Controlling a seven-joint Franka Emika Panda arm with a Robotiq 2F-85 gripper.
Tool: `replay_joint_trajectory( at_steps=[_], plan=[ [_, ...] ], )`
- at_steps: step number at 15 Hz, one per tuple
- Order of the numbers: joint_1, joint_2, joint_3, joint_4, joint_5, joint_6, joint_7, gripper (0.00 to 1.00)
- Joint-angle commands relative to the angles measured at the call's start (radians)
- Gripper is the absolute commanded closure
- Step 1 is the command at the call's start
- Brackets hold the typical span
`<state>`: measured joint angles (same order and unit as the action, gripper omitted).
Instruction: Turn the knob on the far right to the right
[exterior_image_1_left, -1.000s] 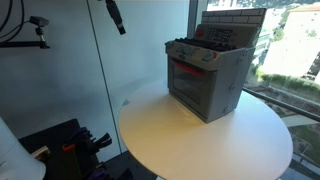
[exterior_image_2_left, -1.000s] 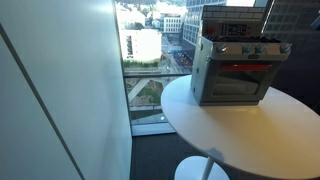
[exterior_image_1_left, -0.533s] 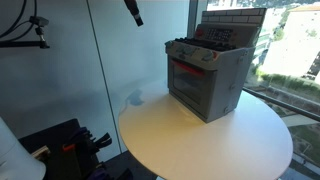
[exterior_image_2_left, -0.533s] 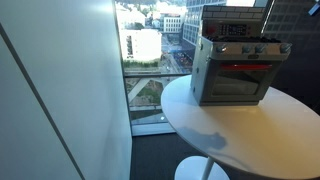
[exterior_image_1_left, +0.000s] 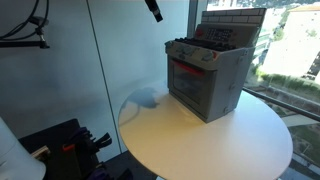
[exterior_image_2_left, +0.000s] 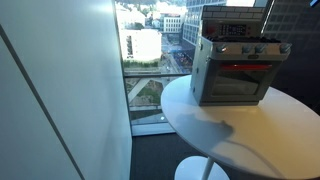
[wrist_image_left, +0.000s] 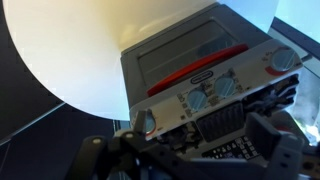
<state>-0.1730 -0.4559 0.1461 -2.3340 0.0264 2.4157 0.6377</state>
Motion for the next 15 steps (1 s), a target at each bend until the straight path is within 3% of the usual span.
replay_joint_trajectory(
  at_steps=[1, 10, 15],
  plan=[
    [-0.025, 0.048, -0.017, 0.035, -0.023, 0.064, 0.049, 0.0],
    [-0.013, 0.04, -0.03, 0.011, -0.009, 0.084, 0.034, 0.0],
    [-0.038, 0.081, -0.041, 0.03, 0.001, 0.17, 0.115, 0.0]
  ],
)
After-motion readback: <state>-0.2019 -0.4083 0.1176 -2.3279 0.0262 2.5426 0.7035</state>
